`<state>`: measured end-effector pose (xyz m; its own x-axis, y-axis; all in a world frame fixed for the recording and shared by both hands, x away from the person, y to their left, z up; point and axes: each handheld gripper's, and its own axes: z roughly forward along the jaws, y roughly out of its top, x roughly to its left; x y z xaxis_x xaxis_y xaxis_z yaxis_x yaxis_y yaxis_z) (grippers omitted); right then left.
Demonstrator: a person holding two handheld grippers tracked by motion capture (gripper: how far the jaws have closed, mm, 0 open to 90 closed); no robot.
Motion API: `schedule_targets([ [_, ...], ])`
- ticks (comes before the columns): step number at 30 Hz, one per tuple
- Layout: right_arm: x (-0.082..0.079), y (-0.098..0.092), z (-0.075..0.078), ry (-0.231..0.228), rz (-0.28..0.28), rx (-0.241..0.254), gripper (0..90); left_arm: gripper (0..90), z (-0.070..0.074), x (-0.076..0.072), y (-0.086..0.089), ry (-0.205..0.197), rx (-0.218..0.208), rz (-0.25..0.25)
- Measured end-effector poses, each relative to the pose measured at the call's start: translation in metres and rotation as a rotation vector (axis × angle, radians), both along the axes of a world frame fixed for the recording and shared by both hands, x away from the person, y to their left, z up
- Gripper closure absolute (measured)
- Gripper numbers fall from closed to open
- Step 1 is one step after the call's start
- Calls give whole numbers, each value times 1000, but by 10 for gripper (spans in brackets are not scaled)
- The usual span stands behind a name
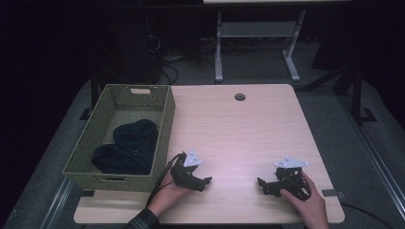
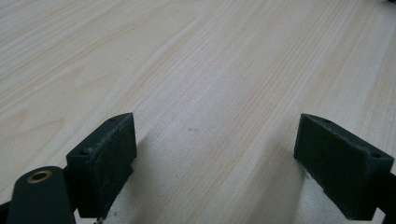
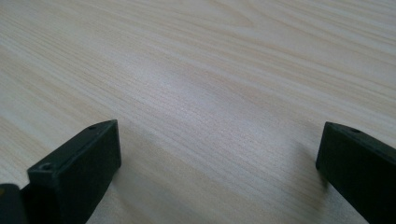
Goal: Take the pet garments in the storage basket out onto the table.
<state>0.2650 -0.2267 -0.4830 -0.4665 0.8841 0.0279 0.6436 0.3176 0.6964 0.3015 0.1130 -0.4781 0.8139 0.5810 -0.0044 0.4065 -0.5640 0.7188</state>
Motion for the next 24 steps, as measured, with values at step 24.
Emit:
schedule_targets([
  [24,0,0,0,0,2,0,0,138,9,4,-1,55,22,9],
])
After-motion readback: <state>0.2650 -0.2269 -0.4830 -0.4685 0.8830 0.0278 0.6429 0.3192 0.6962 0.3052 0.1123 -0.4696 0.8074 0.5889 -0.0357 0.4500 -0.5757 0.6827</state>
